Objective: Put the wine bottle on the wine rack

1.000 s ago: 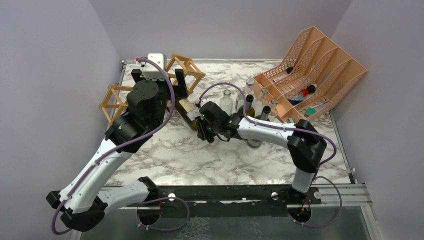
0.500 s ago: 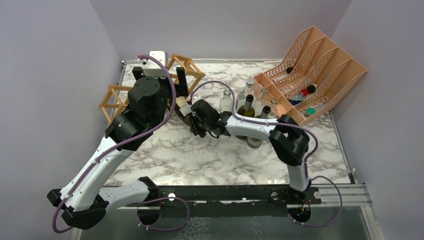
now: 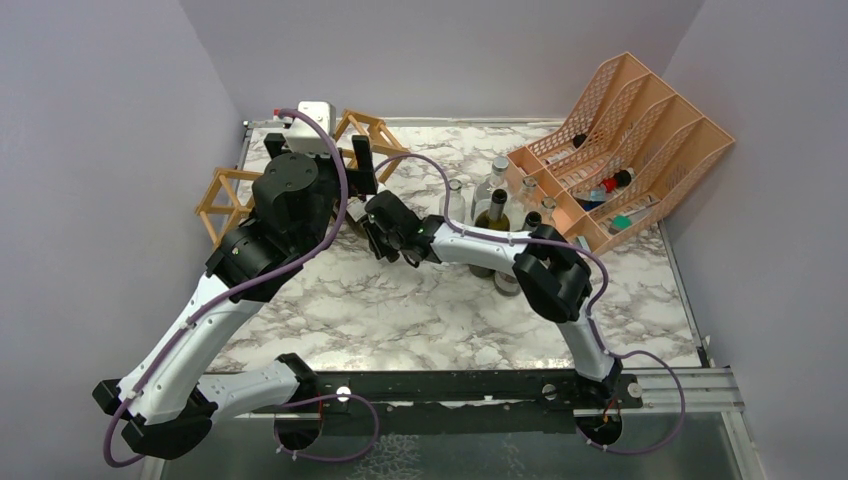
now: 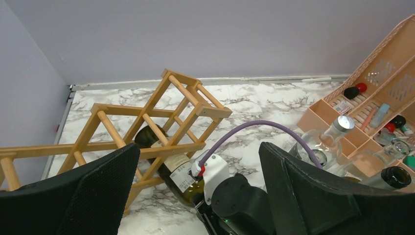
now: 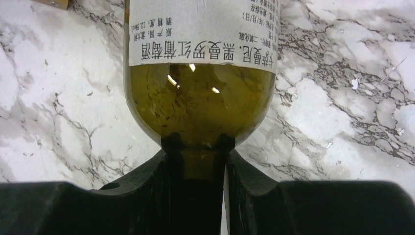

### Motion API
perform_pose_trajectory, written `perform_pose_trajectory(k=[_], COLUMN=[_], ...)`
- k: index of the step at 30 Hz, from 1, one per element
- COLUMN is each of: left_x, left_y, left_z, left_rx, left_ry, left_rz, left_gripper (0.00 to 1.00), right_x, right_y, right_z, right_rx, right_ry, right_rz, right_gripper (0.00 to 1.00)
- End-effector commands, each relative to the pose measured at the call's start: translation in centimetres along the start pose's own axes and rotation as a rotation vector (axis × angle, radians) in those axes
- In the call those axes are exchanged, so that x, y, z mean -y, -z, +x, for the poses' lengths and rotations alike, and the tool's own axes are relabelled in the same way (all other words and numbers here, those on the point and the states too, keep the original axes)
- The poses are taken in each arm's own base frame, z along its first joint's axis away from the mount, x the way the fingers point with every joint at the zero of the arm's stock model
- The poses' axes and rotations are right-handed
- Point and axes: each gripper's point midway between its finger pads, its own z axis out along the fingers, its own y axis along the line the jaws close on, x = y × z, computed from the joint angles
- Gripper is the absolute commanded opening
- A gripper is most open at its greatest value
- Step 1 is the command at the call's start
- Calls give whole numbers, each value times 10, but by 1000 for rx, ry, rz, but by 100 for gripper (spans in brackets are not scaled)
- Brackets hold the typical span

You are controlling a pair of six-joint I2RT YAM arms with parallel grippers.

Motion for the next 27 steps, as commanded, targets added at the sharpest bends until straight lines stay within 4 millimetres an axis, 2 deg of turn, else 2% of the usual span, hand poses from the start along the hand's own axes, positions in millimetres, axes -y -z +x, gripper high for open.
perform_pose_trajectory(k=[1,9,14,21,27], left_x=[3,2,2,2,3], left_y=[7,9,9,10,10], left_z=[-13,-15,-15,-16,-16], left_rx=[19,20,20,20,19], left_ry=[29,31,32,32,31], left_rz=[32,34,36,37,42], left_gripper=[99,99,99,99,99], right_x=[-2,1,2,4,7], right_y=[6,-6,-10,-13,-23], right_z=[-73,-71,-73,-87,-98], right_rx=[201,158,156,205,234], right_ry=[-23,-25,-18,17,26], right_rz=[21,46,57,58,57], right_gripper=[16,23,32,36,44])
